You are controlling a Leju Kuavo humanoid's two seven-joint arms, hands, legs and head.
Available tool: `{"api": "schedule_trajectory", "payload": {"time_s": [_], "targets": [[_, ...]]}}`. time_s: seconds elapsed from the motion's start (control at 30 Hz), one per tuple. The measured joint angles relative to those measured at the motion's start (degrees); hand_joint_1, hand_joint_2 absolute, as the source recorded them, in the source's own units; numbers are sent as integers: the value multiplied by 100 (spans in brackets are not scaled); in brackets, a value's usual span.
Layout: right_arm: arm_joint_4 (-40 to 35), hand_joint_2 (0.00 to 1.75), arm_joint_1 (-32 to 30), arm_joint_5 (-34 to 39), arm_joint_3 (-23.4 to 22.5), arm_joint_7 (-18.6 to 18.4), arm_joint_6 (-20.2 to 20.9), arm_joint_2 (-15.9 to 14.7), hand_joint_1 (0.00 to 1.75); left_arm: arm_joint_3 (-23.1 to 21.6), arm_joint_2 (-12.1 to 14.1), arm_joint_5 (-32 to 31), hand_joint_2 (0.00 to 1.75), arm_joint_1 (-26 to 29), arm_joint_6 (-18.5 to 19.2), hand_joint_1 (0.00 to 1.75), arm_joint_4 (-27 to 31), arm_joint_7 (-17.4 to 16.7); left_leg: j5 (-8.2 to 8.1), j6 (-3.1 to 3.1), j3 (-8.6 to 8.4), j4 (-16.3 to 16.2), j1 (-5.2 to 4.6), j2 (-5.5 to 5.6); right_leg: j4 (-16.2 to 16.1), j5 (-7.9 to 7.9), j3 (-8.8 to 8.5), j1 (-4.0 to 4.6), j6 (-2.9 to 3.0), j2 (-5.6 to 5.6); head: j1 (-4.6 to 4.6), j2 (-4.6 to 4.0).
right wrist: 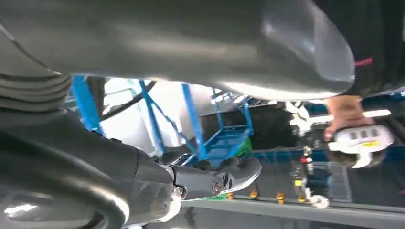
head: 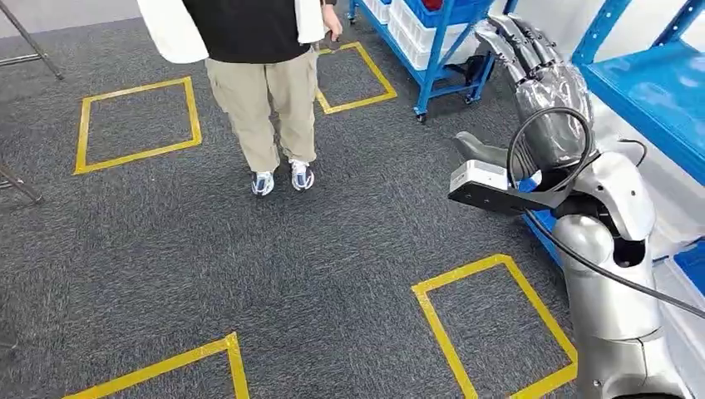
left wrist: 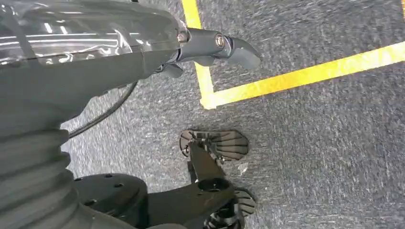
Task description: Take the parts from the cabinet and place them on the table.
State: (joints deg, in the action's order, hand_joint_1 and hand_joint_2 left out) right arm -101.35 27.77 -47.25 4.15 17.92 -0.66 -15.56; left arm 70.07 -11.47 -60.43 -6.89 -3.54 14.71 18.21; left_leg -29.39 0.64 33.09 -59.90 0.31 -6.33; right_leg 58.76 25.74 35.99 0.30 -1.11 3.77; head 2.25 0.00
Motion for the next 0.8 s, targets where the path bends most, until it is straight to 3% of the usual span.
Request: {"api": "schedule_trajectory", "payload": {"time_s": [0.07, 0.1, 0.13, 0.17, 0.23, 0.27, 0.3, 0.33, 0.37, 0.4, 0.43, 0.47, 0.57, 0.6, 0.63, 0.67, 0.7, 0.77, 0.8], "targets": [[0, 0, -25, -9, -9, -7, 0, 0, 0, 0, -2, 0, 175, -5, 2, 0, -2, -7, -20, -39, -57, 23, -4, -149, -10, -5, 12, 21, 35, -162, -15, 0], [0, 0, -20, -9, -9, -7, 0, 2, 0, 0, -2, 0, 175, -22, 2, 0, -2, -7, -81, -93, -56, -6, 41, -58, -43, -29, -27, -73, 95, -228, -15, 0], [0, 0, 13, -9, -9, -4, -4, 4, 0, -2, -2, 0, 175, -28, 2, 0, -2, -7, -172, -89, -16, -142, 78, 278, -43, -23, -29, -70, 131, -285, -15, 0], [0, 0, 21, -9, -2, -4, -2, 7, 0, -2, -2, 0, 175, -27, 0, 0, -2, -7, -348, -82, 140, -473, 76, 478, -41, -19, -40, -71, 190, -331, -33, 0], [0, 0, 2, -9, 9, -4, -2, 44, 0, 0, -2, 2, 175, 5, 0, 0, -2, -18, -754, -91, 657, -1488, 61, 621, -41, -11, -43, -66, 214, -485, -57, 0], [0, 0, -14, -9, 15, -4, -2, 55, 0, 2, -2, 2, 175, 19, 0, 0, -2, -20, -811, -89, 858, -1824, 56, 634, -39, -11, -45, -54, 215, -574, -63, 0], [0, 0, -19, -9, 20, -4, -2, 55, 0, 2, -2, 2, 175, 27, 0, 0, -2, -22, -726, -78, 919, -1849, 55, 634, -38, -11, -49, -47, 215, -665, -63, 0], [0, 0, -18, -9, 22, -4, -2, 57, 0, 2, -2, 2, 175, 26, 0, 0, -2, -22, -520, -66, 851, -1616, 55, 636, -36, -11, -57, -47, 214, -750, -61, 0], [0, 0, -16, -11, 20, -4, -2, 59, 0, 2, -2, 2, 175, 24, 0, 0, -2, -22, -253, -54, 680, -1190, 57, 657, -35, -10, -70, -47, 213, -834, -61, 0], [0, 0, -16, -9, 20, -7, -2, 59, 0, 2, -2, 2, 175, 24, 0, 0, -2, -20, 54, -45, 432, -609, 71, 776, -31, -5, -84, -51, 206, -921, -63, 0], [0, 0, -16, -11, 20, -7, -2, 68, 0, 2, 0, 2, 175, 25, 0, 0, 0, -20, 211, -42, 276, -202, 96, 1126, -24, 4, -72, -64, 189, -984, -61, 0], [0, 0, 0, -11, 22, -7, 0, 74, 0, 2, 2, 2, 175, 32, -2, 0, 0, -20, 159, -50, 224, -80, 131, 1234, 30, 14, -34, -12, 162, -1071, -61, 0], [0, 0, -14, -18, 24, -11, 0, 85, 0, 2, 2, 7, 175, 32, 2, 0, -2, -17, 160, -1, 201, -105, 55, 1037, -31, -32, -9, -98, 64, -1266, -48, 0], [0, 0, -15, -22, 13, -15, -2, 81, 0, 0, 2, 7, 175, 19, 2, 0, -2, -13, 192, 49, 182, -38, 96, 945, -27, -32, 5, -74, 29, -1359, -46, 0], [0, 0, -19, -24, -7, -15, -4, 79, 0, 0, 0, 9, 175, 11, 2, 0, 0, -11, 204, 82, 140, 6, 93, 853, 60, 55, 66, -54, 21, -1032, -48, 0], [2, 0, 22, -28, -4, -17, -2, 79, 0, 2, 0, 11, 175, 11, 2, 0, 0, 0, 203, 108, 127, 14, 89, 778, 328, 218, 182, -38, 9, -767, 20, 0], [2, 0, 40, -28, -2, -22, -2, 83, 0, 2, 0, 11, 175, 20, 2, 0, 0, 0, 195, 120, 125, 14, 73, 694, 765, 415, 396, -49, 2, -613, 26, 0], [4, 0, -11, -28, 2, -22, -2, 85, 0, 2, 0, 11, 175, 34, 2, 0, 0, 0, 173, 137, 126, 12, 65, 505, 1599, 692, 836, -87, -15, -500, 22, 0], [9, 0, -28, -28, 2, -22, -2, 85, 0, 4, 0, 11, 175, 34, 2, 0, 0, 0, 163, 136, 121, 11, 66, 429, 1706, 671, 908, -104, -28, -478, 28, 0]]}}
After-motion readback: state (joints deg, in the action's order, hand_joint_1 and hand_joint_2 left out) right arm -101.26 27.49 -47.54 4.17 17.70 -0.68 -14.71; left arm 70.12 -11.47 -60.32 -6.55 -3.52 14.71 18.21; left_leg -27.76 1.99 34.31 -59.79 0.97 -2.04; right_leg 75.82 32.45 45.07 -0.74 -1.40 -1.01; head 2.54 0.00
